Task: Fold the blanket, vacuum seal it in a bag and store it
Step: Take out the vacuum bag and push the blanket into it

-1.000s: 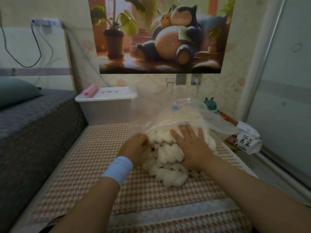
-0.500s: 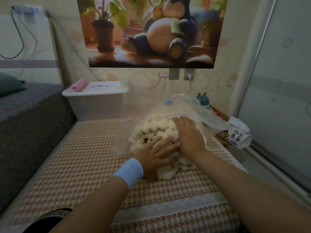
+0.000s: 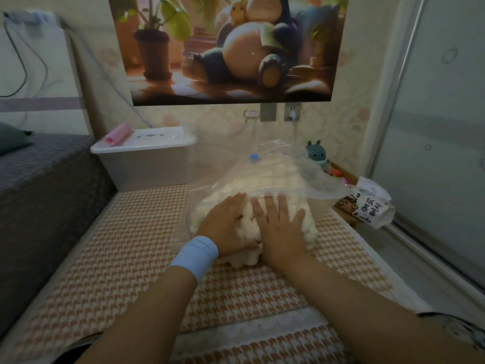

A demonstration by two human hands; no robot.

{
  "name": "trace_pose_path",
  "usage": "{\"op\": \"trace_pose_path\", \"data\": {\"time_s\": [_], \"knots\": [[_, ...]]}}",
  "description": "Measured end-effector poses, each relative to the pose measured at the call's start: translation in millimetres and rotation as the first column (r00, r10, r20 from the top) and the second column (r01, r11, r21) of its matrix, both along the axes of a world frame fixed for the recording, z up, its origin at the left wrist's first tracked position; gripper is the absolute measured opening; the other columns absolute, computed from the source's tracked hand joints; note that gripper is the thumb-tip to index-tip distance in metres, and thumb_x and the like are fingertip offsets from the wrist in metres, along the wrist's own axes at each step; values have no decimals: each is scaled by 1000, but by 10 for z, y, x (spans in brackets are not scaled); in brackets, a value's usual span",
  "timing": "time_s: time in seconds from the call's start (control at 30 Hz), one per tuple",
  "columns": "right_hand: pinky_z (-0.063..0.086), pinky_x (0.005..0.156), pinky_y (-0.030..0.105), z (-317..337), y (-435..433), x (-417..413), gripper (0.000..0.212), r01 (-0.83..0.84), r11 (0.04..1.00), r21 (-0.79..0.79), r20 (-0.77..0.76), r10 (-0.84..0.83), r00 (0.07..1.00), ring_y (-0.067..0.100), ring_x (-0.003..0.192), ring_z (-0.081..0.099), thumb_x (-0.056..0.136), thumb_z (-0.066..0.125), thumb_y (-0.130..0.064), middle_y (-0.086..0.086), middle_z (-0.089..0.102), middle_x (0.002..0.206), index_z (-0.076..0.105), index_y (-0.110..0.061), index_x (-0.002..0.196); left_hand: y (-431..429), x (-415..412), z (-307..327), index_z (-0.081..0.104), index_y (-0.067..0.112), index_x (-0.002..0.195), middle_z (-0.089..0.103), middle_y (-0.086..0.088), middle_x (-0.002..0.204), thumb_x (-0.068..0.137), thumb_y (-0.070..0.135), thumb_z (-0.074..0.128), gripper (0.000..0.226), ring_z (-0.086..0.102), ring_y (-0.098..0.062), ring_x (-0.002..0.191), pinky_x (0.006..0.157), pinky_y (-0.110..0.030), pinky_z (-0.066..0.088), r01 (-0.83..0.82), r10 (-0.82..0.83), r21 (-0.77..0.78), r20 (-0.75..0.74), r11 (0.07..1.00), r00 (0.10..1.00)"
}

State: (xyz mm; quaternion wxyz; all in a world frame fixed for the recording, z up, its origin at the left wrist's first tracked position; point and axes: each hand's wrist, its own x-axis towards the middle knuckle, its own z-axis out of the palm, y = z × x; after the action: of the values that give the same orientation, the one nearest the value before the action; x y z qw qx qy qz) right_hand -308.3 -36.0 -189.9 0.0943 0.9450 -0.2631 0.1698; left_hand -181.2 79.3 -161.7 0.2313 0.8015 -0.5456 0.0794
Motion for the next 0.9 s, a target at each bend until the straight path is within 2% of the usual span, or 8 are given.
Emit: {"op": "trace_pose_path", "data": {"time_s": [0.07, 0.13, 0.3, 0.47, 0.63, 0.77, 0.83, 0.9], "knots": [[38, 95, 71, 39, -40, 57, 118, -11, 999, -34, 0, 11, 1000, 45, 143, 29, 65, 78, -62, 17, 29, 159, 13, -23, 156, 142, 185, 24, 29, 28, 147, 39, 0, 149, 72, 57, 66, 89, 39, -20, 134, 109, -44, 37, -8, -19, -212, -126, 977, 992], [32, 103, 70, 115, -132, 63, 109, -23, 998, -53, -13, 22, 1000, 43, 148, 15, 76, 73, -51, 14, 13, 164, 4, -25, 156, 254, 404, -2, 33, 32, 143, 42, 1, 145, 71, 58, 59, 80, 42, -23, 131, 104, -46, 40, -155, 142, -305, -66, 940, 988], [4, 110, 74, 333, 63, 123, 110, 74, 997, -16, -169, -76, 983, 41, 149, -13, 84, 61, -54, 17, -16, 163, -10, -13, 156, 334, 646, -172, -15, 46, 147, 5, 2, 160, 51, 79, 61, 127, 13, -27, 146, 114, -49, 25, -161, 176, 88, -200, 983, 964], [-5, 102, 79, 69, 450, 298, 122, 62, 980, 189, 50, -72, 996, 38, 144, -31, 68, 37, -86, 11, -36, 157, -30, -27, 150, 133, 535, -297, 2, 49, 147, 31, 1, 147, 59, 69, 67, 111, 36, -33, 131, 103, -51, 41, -142, 148, 42, -220, 989, 964], [5, 99, 83, -74, 358, 399, 130, 163, 986, 36, 65, -165, 984, 49, 148, 3, 63, 59, -85, 21, 1, 164, -10, -28, 157, 238, 460, -137, 41, 40, 130, 44, 3, 138, 78, 40, 58, 54, 54, -22, 115, 96, -43, 50, -195, 75, -198, -489, 961, 869], [39, 90, 75, 6, 230, 459, 98, 181, 981, -77, 48, -177, 983, 49, 136, 38, 82, 71, -39, 23, 36, 153, 9, -26, 157, 455, 348, -35, 56, 19, 93, 56, -2, 101, 81, 2, 50, 22, 57, -26, 81, 70, -39, 53, -326, 262, -309, -233, 893, 937], [45, 88, 68, 100, 111, 448, 95, 180, 982, -59, 36, -178, 983, 45, 131, 43, 82, 71, -31, 20, 42, 148, 13, -24, 157, 450, 324, -16, 63, 18, 84, 64, -5, 92, 81, 2, 48, 22, 61, -30, 83, 74, -38, 54, -266, 247, -76, -195, 961, 949], [47, 88, 64, 190, -30, 417, 97, 181, 983, -40, 43, -180, 983, 40, 129, 43, 80, 73, -31, 16, 41, 147, 15, -23, 157, 389, 349, -104, 68, 21, 105, 63, -6, 115, 87, 7, 50, 29, 60, -29, 104, 91, -36, 51, -181, 216, 320, -78, 930, 973]]}}
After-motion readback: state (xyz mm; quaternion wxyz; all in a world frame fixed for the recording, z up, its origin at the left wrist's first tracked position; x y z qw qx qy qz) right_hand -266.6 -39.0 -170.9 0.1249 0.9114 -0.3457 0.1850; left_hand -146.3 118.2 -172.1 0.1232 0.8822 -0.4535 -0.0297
